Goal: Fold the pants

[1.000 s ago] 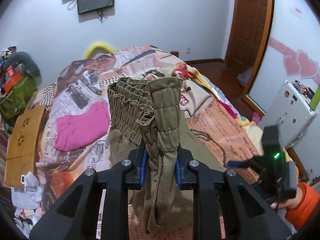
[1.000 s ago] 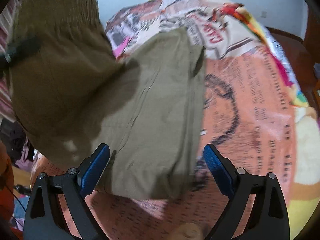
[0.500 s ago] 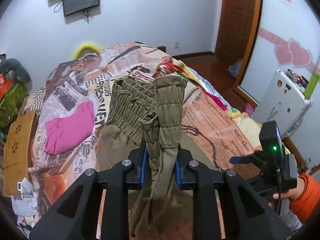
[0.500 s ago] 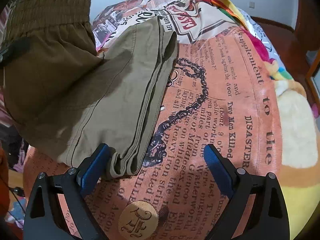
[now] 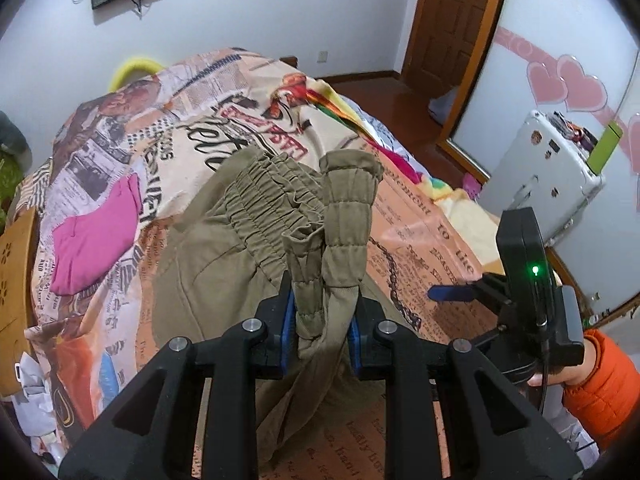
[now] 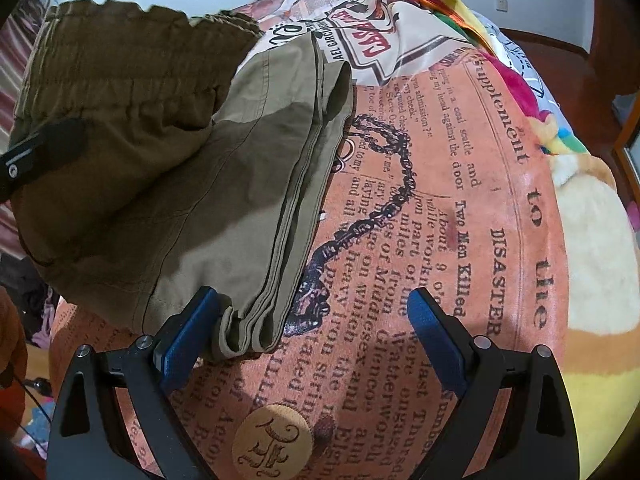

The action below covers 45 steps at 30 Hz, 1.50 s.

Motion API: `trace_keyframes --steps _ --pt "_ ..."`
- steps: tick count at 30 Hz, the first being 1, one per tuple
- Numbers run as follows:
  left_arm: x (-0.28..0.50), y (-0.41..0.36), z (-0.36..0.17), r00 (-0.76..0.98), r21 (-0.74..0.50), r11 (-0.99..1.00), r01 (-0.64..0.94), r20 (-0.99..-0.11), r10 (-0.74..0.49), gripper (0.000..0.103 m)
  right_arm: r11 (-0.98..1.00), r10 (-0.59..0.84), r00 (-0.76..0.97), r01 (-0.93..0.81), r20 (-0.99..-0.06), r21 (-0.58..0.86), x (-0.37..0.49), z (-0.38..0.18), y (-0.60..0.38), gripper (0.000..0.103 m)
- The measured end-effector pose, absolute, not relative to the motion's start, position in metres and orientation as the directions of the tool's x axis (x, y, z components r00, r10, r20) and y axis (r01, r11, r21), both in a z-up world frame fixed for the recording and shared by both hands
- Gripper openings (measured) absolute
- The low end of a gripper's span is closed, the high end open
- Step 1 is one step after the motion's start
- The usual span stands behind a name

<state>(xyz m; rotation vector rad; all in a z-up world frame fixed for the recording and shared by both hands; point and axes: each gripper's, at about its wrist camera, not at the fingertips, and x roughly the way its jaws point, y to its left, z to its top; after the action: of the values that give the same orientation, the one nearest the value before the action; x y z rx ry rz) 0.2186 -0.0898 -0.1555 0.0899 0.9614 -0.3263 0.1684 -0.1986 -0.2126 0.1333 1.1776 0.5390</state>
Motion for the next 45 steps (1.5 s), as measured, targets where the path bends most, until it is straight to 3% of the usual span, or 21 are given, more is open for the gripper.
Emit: trace_keyframes --steps 4,6,11,14,23,28,34,40,45 --pt "0.220 -0.097 -0.165 0.459 -0.086 0.934 0.348 -0.852 -0.250 0.031 0.867 0.467 0.274 -0.330 -0.841 0.374 0.169 -0.213 -0.199 0.093" --pt "0.220 -0.099 -0.168 0.420 -0.132 0.923 0.362 -0.861 -0.288 0.048 0.867 0.467 0.274 -0.328 -0.841 0.374 0.168 -0.213 -0.198 0.093" --pt "0.215 -0.096 -0.156 0.436 -0.184 0.910 0.372 -0.831 -0.346 0.056 0.869 0.463 0.275 -0.328 -0.843 0.370 0.169 -0.213 -0.199 0.093" --pt "0.217 -0.088 -0.142 0.485 -0.160 0.922 0.351 -0.811 -0.326 0.068 0.869 0.462 0.275 -0.329 -0.843 0.369 0.170 -0.212 -0.199 0.093" --pt "0.265 -0.028 -0.124 0.646 0.062 0.989 0.132 -0.763 -0.039 0.097 0.870 0.464 0.282 -0.325 -0.840 0.371 0.171 -0.212 -0.200 0.093" --pt "0.319 0.006 -0.149 0.590 0.165 0.986 0.033 -0.799 0.115 0.098 0.871 0.468 0.286 -0.313 -0.836 0.380 0.169 -0.213 -0.202 0.094" --pt "0.373 0.025 -0.212 0.444 0.194 0.981 -0.004 -0.879 0.175 0.098 0.871 0.473 0.290 -0.298 -0.832 0.391 0.169 -0.214 -0.203 0.094" --pt "0.382 0.012 -0.278 0.323 0.295 0.953 0.064 -0.910 0.260 0.099 0.873 0.471 0.295 -0.291 -0.831 0.392 0.171 -0.214 -0.202 0.094" --pt "0.368 0.011 -0.284 0.350 0.328 0.941 0.076 -0.893 0.283 0.099 0.877 0.463 0.302 -0.291 -0.834 0.382 0.171 -0.212 -0.202 0.094"
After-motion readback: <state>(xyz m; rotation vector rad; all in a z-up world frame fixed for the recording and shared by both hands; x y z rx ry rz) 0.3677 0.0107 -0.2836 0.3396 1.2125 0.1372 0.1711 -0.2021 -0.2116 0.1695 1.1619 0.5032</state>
